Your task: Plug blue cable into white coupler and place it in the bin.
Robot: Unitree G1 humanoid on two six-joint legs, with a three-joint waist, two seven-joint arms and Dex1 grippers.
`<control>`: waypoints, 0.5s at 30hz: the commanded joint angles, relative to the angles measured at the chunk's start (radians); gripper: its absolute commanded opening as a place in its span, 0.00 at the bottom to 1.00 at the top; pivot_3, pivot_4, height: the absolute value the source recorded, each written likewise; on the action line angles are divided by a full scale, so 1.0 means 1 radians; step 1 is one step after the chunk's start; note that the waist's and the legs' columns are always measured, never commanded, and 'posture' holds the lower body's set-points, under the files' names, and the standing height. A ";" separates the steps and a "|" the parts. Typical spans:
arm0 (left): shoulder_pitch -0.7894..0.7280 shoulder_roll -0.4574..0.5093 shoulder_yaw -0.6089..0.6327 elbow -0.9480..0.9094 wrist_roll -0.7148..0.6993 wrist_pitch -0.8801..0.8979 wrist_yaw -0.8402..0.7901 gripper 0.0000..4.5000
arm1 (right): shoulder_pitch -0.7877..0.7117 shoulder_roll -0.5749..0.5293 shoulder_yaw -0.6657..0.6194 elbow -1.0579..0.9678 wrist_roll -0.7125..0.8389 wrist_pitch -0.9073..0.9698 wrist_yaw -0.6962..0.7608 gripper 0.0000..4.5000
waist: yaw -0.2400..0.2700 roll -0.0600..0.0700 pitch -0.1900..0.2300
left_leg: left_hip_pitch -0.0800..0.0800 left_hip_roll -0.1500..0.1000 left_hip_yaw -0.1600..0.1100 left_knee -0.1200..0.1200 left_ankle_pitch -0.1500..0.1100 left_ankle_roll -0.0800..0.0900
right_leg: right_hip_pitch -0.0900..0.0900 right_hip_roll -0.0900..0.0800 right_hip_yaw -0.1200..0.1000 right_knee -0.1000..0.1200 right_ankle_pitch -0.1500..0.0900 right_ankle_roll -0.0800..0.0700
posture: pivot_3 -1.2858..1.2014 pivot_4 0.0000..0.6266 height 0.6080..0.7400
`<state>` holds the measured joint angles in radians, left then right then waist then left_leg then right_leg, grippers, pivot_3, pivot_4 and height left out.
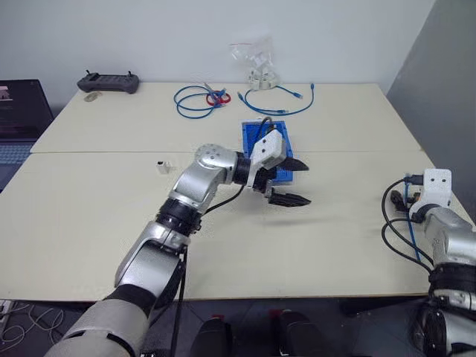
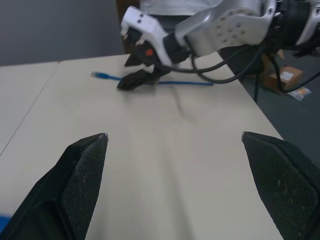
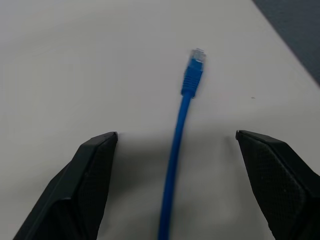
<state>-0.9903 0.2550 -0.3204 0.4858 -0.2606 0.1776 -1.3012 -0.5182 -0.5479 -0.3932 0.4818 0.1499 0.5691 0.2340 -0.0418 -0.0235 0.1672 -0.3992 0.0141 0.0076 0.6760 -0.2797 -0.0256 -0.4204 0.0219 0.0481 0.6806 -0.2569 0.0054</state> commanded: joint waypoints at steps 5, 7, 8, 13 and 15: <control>-0.020 -0.006 0.023 0.064 0.034 -0.078 -0.043 1.00 | -0.035 -0.046 0.008 0.154 0.033 -0.040 0.085 0.81 | 0.000 0.000 0.000 | -0.001 0.000 -0.003 0.001 0.000 0.000 | 0.001 -0.001 0.001 0.000 0.000 0.001 | 0.52 0.24 1.00; -0.020 -0.006 0.026 0.069 0.040 -0.083 -0.041 1.00 | -0.027 -0.045 0.014 0.164 0.028 -0.056 0.082 0.71 | 0.000 0.000 0.000 | 0.000 0.000 -0.004 0.001 0.000 0.000 | 0.001 -0.001 0.001 0.000 -0.002 0.005 | 0.52 0.24 1.00; -0.021 -0.007 0.029 0.070 0.041 -0.083 -0.040 1.00 | -0.025 -0.045 0.019 0.167 0.025 -0.061 0.080 0.69 | 0.000 0.000 0.000 | 0.000 0.000 -0.004 0.001 0.000 0.000 | 0.001 -0.001 0.001 0.000 -0.002 0.006 | 0.52 0.24 1.00; -0.025 -0.012 0.031 0.088 0.067 -0.108 -0.012 1.00 | -0.018 -0.043 0.059 0.180 0.009 -0.082 0.079 0.37 | 0.000 0.000 0.000 | 0.000 0.000 -0.005 0.002 0.001 0.001 | 0.002 -0.001 0.002 0.000 -0.001 0.007 | 0.52 0.24 1.00; -0.024 -0.011 0.031 0.094 0.074 -0.116 -0.007 1.00 | -0.019 -0.041 0.068 0.185 0.005 -0.087 0.073 0.27 | 0.001 0.000 0.000 | 0.000 0.000 -0.005 0.002 0.001 0.002 | 0.002 -0.002 0.002 0.000 -0.001 0.008 | 0.52 0.24 1.00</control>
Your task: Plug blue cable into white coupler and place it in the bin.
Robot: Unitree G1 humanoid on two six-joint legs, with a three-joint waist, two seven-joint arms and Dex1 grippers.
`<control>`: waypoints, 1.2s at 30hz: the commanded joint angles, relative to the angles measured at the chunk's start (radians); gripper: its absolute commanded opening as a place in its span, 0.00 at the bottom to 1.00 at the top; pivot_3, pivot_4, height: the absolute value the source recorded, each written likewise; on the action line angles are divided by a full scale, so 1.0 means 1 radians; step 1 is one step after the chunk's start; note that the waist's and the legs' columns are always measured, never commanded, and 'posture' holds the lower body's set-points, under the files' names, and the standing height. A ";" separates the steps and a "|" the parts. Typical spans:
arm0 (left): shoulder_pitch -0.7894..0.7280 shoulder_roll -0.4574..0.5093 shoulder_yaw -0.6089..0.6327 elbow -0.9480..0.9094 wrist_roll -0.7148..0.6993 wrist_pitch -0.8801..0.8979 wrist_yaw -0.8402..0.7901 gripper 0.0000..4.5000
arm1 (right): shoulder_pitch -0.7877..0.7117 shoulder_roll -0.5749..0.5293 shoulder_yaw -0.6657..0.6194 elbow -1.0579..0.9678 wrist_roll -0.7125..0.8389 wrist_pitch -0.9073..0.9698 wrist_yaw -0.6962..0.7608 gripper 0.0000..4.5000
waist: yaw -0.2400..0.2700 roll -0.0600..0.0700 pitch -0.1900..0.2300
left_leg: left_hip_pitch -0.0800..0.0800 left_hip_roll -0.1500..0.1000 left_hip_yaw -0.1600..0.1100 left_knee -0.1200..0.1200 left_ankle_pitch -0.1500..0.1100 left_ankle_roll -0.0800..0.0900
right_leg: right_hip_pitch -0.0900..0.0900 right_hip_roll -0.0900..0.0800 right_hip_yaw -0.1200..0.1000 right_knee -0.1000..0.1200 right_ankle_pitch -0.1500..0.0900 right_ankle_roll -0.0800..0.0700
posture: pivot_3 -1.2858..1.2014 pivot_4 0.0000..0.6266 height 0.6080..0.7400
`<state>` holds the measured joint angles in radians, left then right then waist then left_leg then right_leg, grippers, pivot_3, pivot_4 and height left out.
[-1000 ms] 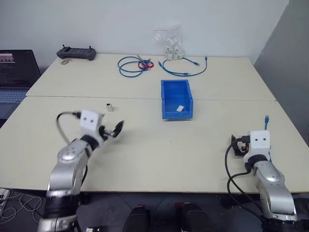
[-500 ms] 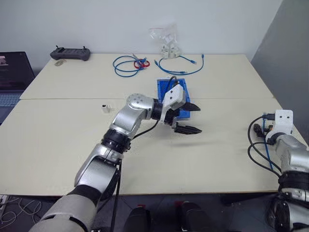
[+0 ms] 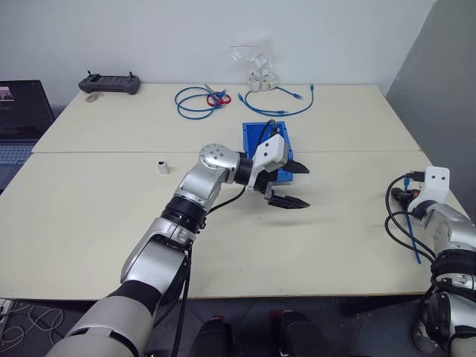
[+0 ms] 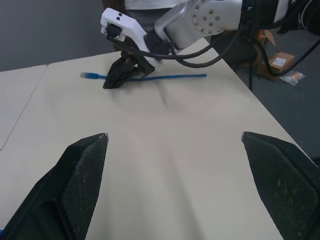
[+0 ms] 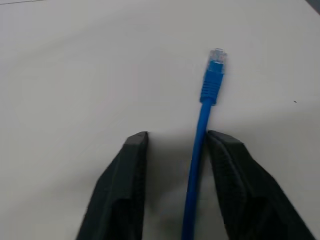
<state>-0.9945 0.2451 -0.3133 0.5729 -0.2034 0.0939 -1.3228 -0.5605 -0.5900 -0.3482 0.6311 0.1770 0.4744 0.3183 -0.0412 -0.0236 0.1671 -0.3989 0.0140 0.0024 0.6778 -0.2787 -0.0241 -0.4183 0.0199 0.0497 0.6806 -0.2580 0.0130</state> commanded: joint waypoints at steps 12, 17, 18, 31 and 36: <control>0.088 0.118 0.115 -0.138 -0.022 0.043 0.048 1.00 | 0.116 -0.036 0.196 -0.228 -0.085 -0.138 0.137 0.00 | -0.008 0.000 0.000 | 0.002 0.000 -0.001 0.000 0.001 0.001 | 0.003 -0.003 -0.001 0.000 0.000 0.001 | 0.52 0.24 1.00; 0.410 0.373 0.330 -0.533 -0.176 0.326 0.096 1.00 | 0.255 -0.168 0.410 -0.660 0.002 -0.247 0.589 0.00 | -0.031 0.004 0.001 | 0.000 0.008 0.000 -0.001 0.001 0.001 | -0.002 -0.002 -0.001 0.000 0.000 0.001 | 0.52 0.24 1.00; 0.492 0.409 0.368 -0.622 -0.202 0.372 0.117 1.00 | 0.247 -0.167 0.438 -0.708 0.025 -0.224 0.631 0.00 | -0.042 0.004 0.002 | 0.000 0.009 0.000 -0.002 0.001 0.001 | -0.002 -0.001 -0.001 0.000 0.000 0.001 | 0.52 0.24 1.00; 1.517 0.183 0.696 -1.388 -0.219 0.450 0.613 1.00 | -0.201 0.301 0.862 -0.194 -0.234 -0.373 0.670 0.00 | 0.027 -0.006 0.007 | 0.005 0.012 -0.002 0.000 0.002 -0.001 | 0.002 -0.005 -0.007 -0.001 0.000 -0.009 | 0.52 0.24 1.00; 1.564 0.152 0.670 -1.398 -0.199 0.421 0.686 1.00 | -0.166 0.306 0.854 -0.149 -0.235 -0.405 0.704 0.26 | 0.030 -0.005 0.007 | 0.004 0.010 0.000 -0.001 0.001 -0.001 | 0.003 -0.007 -0.006 -0.002 0.001 -0.012 | 0.52 0.24 1.00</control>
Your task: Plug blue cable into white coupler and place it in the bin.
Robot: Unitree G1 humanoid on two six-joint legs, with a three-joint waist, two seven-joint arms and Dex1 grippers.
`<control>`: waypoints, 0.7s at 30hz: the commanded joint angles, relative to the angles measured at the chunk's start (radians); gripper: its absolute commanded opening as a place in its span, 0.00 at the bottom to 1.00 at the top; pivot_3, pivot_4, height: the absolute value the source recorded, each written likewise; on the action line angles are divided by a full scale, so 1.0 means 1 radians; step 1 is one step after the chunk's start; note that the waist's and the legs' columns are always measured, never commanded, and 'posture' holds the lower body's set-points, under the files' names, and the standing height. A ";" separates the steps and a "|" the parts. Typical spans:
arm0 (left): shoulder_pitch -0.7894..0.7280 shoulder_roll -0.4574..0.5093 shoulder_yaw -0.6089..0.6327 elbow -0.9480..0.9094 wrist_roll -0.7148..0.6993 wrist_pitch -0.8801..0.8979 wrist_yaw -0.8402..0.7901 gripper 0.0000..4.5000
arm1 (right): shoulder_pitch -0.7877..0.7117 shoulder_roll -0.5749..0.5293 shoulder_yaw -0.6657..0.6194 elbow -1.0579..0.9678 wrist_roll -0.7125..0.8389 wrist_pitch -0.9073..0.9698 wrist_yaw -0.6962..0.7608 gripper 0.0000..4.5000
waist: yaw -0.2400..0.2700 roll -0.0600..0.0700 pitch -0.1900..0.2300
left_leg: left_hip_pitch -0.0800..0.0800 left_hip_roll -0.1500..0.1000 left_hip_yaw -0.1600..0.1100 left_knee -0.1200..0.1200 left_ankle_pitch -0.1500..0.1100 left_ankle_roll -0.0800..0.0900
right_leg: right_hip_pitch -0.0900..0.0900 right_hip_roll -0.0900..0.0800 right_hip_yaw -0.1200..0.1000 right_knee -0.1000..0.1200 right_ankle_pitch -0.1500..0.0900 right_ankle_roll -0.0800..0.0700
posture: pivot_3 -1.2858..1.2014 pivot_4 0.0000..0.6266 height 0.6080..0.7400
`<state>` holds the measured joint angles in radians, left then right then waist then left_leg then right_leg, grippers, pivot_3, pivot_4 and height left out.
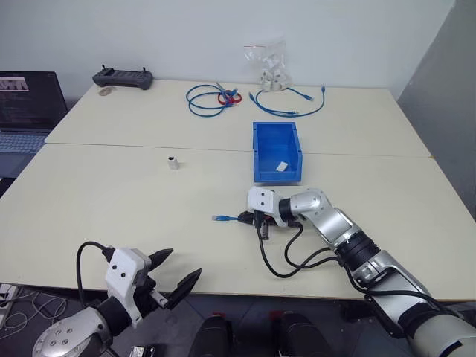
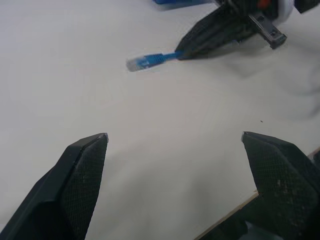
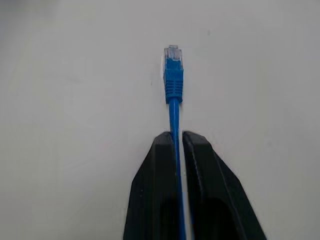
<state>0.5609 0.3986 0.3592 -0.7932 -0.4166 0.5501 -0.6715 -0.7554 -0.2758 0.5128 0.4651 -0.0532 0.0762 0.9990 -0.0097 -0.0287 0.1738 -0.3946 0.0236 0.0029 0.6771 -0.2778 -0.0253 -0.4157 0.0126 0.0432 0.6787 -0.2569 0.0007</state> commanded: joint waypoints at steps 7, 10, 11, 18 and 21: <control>-0.213 0.194 0.012 0.181 0.017 -0.049 -0.041 1.00 | 0.180 -0.099 -0.207 -0.372 0.165 0.218 0.018 0.68 | 0.000 0.002 0.001 | 0.001 0.003 -0.004 -0.001 0.000 0.000 | 0.000 0.005 -0.003 0.003 -0.004 0.002 | 0.52 0.24 1.00; -0.439 0.287 -0.069 0.366 0.005 -0.059 -0.137 1.00 | 0.298 -0.190 -0.315 -0.658 0.332 0.439 0.030 0.86 | 0.007 0.004 0.002 | 0.000 0.003 -0.004 0.000 0.000 0.000 | 0.000 0.005 -0.003 0.003 -0.004 0.002 | 0.52 0.24 1.00; -0.483 0.298 -0.093 0.407 0.008 -0.068 -0.158 1.00 | 0.319 -0.206 -0.335 -0.714 0.369 0.494 0.026 0.93 | 0.005 0.004 0.002 | 0.000 0.003 -0.004 -0.001 0.000 0.000 | 0.000 0.005 -0.004 0.002 -0.004 0.002 | 0.52 0.24 1.00; -0.869 0.377 -0.484 0.920 0.194 -0.316 -0.575 1.00 | 0.444 -0.300 -0.552 -0.982 0.621 0.829 -0.080 0.97 | -0.022 0.003 0.002 | -0.001 0.002 -0.002 -0.001 0.000 0.000 | -0.001 0.006 -0.003 0.002 -0.004 0.003 | 0.52 0.24 1.00; -1.013 0.371 -0.598 1.187 0.316 -0.533 -0.675 1.00 | 0.490 -0.326 -0.595 -1.013 0.626 0.843 -0.135 0.97 | -0.022 0.002 0.002 | -0.001 0.003 0.000 -0.001 0.000 0.000 | -0.003 0.009 -0.003 0.002 -0.003 0.003 | 0.52 0.24 1.00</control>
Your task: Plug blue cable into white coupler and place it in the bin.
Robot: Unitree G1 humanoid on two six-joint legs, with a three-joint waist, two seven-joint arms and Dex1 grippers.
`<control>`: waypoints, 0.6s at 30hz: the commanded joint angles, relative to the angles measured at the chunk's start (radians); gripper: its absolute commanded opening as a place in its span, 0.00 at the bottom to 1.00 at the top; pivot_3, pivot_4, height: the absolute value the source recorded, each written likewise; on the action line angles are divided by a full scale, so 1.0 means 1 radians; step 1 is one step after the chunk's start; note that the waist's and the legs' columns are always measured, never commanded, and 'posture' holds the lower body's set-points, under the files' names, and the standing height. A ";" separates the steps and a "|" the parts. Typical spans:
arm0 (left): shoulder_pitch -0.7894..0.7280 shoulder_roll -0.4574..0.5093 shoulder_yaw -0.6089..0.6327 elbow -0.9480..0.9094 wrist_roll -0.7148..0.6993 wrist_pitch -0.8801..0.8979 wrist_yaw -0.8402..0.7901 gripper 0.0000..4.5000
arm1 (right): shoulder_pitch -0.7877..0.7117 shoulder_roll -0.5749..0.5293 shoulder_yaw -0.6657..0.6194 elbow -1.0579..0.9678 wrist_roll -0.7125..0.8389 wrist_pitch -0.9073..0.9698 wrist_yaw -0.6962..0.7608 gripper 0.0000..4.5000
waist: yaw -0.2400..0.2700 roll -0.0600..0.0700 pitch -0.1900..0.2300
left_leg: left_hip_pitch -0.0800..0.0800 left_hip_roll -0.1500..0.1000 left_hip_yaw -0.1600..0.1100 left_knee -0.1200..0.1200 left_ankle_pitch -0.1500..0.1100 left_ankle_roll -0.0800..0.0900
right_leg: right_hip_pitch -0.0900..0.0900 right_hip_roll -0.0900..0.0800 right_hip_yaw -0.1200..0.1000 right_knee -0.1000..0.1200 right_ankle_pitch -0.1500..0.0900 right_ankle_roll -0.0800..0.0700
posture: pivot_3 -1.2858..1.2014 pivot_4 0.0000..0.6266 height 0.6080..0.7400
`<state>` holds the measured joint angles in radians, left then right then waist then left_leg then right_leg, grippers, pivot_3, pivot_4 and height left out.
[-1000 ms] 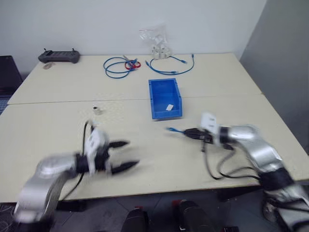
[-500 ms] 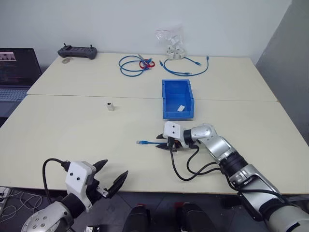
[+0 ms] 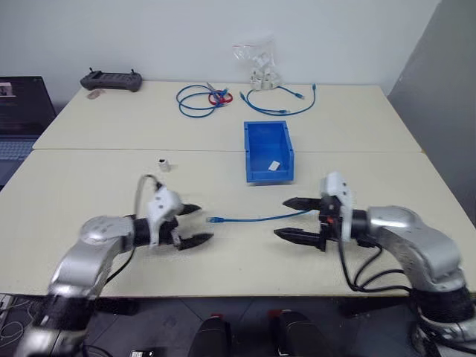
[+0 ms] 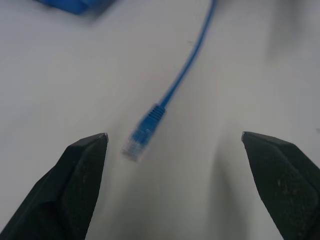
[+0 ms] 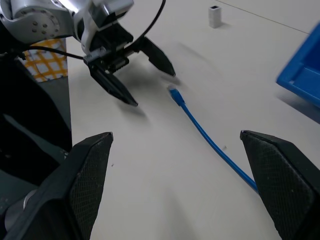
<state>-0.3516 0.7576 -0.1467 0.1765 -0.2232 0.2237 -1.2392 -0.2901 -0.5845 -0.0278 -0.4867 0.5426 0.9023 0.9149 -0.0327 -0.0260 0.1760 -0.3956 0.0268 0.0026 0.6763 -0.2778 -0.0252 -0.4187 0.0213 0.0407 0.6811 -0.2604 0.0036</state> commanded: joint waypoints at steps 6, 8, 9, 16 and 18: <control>-0.286 -0.049 -0.153 0.587 0.202 -0.446 -0.183 0.96 | 0.112 -0.028 -0.112 -0.093 0.033 0.006 -0.135 0.97 | -0.001 0.006 -0.005 | 0.001 0.000 0.001 0.000 0.000 0.000 | 0.002 0.002 0.001 0.000 0.000 0.001 | 0.52 0.24 1.00; -0.312 -0.073 -0.152 0.633 0.189 -0.458 -0.209 0.89 | 0.140 -0.024 -0.123 -0.100 0.030 -0.006 -0.163 0.97 | 0.000 0.009 -0.009 | 0.004 0.001 0.000 0.000 0.000 0.000 | 0.005 0.003 0.003 0.000 0.000 0.001 | 0.52 0.24 1.00; -0.318 -0.080 -0.152 0.647 0.189 -0.465 -0.217 0.86 | 0.147 -0.023 -0.125 -0.101 0.031 -0.010 -0.172 0.97 | 0.000 0.009 -0.009 | 0.005 0.001 0.000 0.000 0.000 0.000 | 0.006 0.005 0.002 0.000 0.000 0.001 | 0.52 0.24 1.00; -0.323 -0.070 -0.144 0.691 0.203 -0.483 -0.233 0.53 | 0.143 -0.036 -0.114 -0.070 0.036 -0.041 -0.185 0.97 | 0.001 0.010 -0.011 | 0.006 0.001 0.000 0.000 0.000 0.000 | 0.008 0.006 0.002 0.000 0.000 0.001 | 0.52 0.24 1.00; -0.325 -0.068 -0.140 0.704 0.203 -0.489 -0.227 0.44 | 0.130 -0.035 -0.104 -0.052 0.035 -0.051 -0.184 0.97 | 0.000 0.010 -0.011 | 0.006 0.001 0.000 0.000 0.000 0.000 | 0.008 0.007 0.002 0.000 0.000 0.001 | 0.52 0.24 1.00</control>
<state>-0.6999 0.6746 -0.2670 0.8294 -0.0932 -0.2703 -1.4770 -0.1393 -0.6117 -0.1254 -0.5401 0.5697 0.8783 0.7314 -0.0330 -0.0157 0.1653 -0.3892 0.0282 0.0024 0.6762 -0.2777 -0.0248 -0.4110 0.0281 0.0433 0.6808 -0.2602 0.0048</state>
